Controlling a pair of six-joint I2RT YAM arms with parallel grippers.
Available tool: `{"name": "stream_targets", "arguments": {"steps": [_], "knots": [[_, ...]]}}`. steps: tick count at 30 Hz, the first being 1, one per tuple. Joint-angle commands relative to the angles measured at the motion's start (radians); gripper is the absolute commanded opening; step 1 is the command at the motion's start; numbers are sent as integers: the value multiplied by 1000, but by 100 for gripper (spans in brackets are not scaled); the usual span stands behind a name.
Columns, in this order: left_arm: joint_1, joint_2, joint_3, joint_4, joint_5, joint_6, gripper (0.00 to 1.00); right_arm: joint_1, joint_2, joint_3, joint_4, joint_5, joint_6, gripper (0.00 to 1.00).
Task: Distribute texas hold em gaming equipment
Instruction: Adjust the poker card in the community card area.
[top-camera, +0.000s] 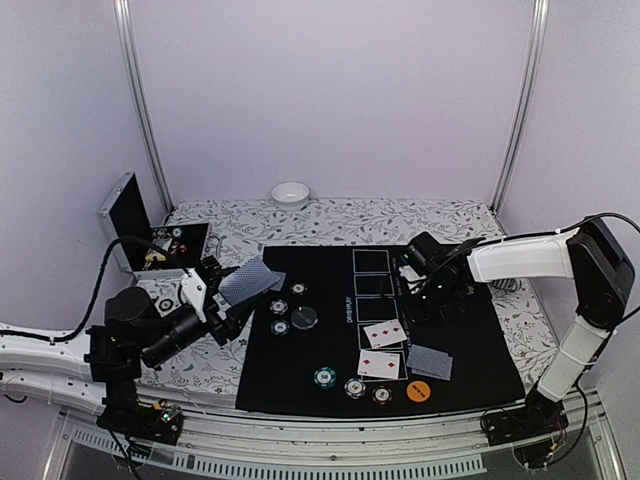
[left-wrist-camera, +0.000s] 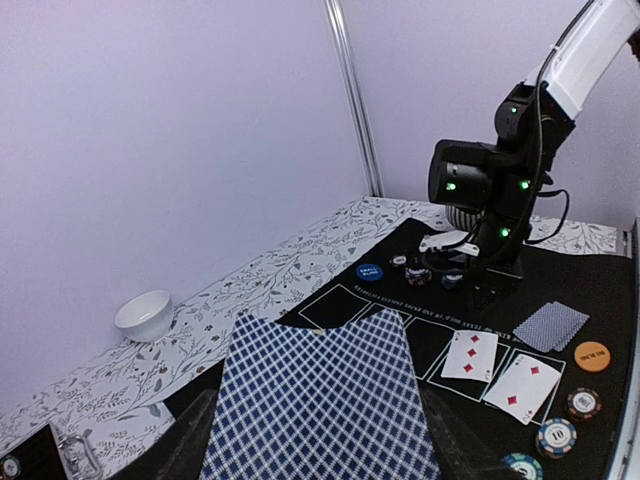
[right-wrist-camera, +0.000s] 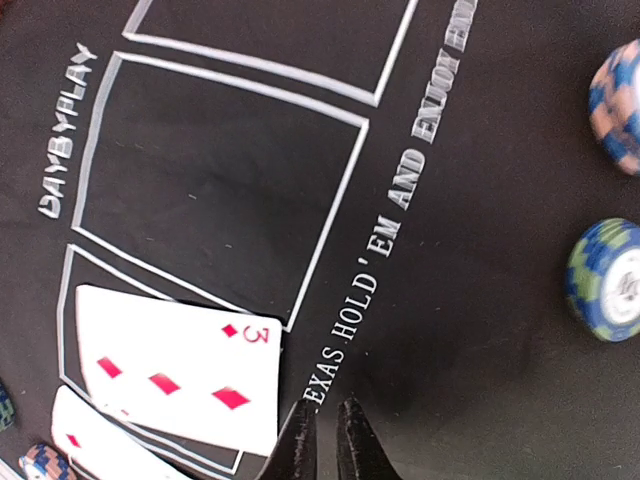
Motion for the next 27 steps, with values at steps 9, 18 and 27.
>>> {"name": "stream_targets", "arguments": {"steps": [9, 18, 27], "knots": [[1, -38, -8, 2, -24, 9, 61, 40, 60, -32, 13, -10, 40, 9], [1, -43, -8, 0, -22, 8, 61, 70, 51, -23, 4, -25, 56, 9], [0, -50, -10, -4, -18, 10, 61, 82, 52, -14, 0, -34, 65, 9]]}}
